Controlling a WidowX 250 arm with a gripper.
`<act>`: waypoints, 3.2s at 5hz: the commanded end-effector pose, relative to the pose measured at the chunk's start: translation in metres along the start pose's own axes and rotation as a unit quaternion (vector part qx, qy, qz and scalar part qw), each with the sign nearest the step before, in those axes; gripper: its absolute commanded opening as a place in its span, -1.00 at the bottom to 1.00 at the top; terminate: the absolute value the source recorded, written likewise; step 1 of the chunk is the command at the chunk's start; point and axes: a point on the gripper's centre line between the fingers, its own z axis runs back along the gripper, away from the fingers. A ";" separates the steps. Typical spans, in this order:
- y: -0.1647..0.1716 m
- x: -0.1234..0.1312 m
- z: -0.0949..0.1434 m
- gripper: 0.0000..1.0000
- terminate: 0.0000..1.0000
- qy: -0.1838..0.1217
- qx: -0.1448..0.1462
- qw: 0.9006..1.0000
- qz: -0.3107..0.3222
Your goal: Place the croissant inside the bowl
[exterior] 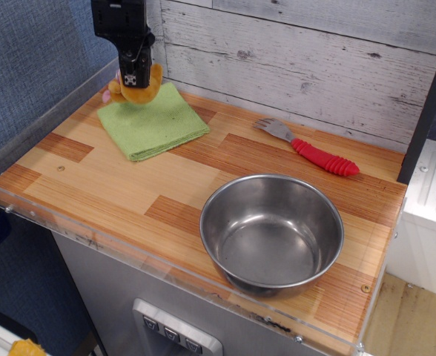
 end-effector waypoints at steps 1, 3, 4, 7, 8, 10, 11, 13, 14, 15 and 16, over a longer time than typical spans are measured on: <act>0.018 -0.017 0.062 -1.00 -1.00 0.031 -0.057 0.997 -0.033; 0.060 -0.056 0.097 -1.00 -1.00 0.059 -0.080 0.990 -0.103; 0.088 -0.068 0.106 -1.00 -1.00 0.067 -0.085 0.984 -0.141; 0.168 -0.076 0.114 -1.00 -1.00 0.078 -0.093 0.964 -0.238; 0.183 -0.081 0.101 -1.00 -1.00 0.081 -0.091 0.958 -0.260; 0.195 -0.101 0.066 -1.00 -1.00 0.081 -0.083 0.951 -0.286; 0.200 -0.118 0.050 -1.00 -1.00 0.077 -0.079 0.947 -0.303; 0.200 -0.132 0.028 -1.00 -1.00 0.066 -0.063 0.945 -0.313; 0.199 -0.128 0.020 -1.00 -1.00 0.061 -0.053 0.950 -0.301; 0.197 -0.123 0.018 -1.00 -1.00 0.061 -0.046 0.954 -0.291; 0.196 -0.120 0.017 1.00 -1.00 0.049 -0.037 0.961 -0.268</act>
